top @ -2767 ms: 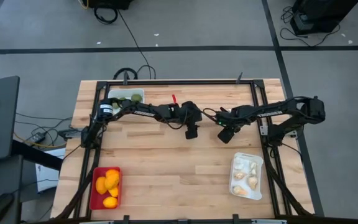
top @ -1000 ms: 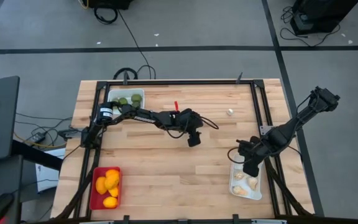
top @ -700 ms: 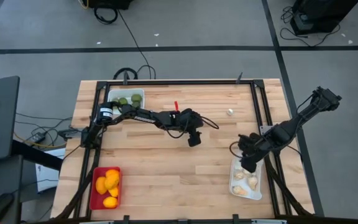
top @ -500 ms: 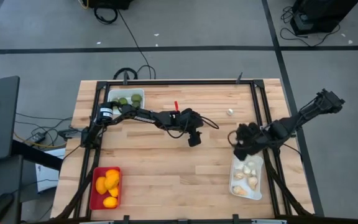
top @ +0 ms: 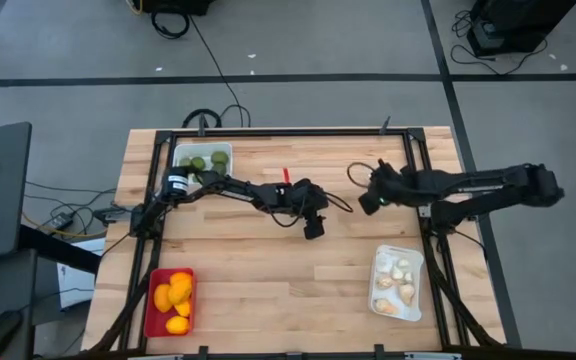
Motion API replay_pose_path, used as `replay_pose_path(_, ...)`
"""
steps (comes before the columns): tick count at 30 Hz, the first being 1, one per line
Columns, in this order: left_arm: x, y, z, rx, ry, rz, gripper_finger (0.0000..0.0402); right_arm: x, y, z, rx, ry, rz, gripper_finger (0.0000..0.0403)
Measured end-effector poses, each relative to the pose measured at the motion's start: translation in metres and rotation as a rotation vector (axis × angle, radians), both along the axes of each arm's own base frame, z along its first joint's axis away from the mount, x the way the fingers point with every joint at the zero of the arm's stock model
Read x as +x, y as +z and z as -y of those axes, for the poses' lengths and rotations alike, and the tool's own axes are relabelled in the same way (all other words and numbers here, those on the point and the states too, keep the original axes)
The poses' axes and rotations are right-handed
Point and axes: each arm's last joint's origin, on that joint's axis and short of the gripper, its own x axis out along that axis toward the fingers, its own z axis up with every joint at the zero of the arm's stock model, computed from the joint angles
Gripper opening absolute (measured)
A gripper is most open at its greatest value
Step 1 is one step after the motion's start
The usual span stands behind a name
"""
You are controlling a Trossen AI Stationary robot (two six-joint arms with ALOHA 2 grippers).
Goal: Sort produce into baskets
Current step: Put the white garlic into the bottom white bin
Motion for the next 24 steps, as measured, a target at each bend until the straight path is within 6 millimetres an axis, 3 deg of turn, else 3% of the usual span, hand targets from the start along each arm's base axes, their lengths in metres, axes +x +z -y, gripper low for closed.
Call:
replay_pose_path(12,0.002,-0.006,0.016,0.005,-0.037,-0.011,0.0238,0.022,-0.027,0.055,0.081,-0.053,-0.061,0.0197)
replay_pose_path(24,0.0,-0.008,0.025,0.02,-0.074,-0.052,0.0238,0.021,-0.055,0.08,0.148,-0.15,-0.196,0.0196)
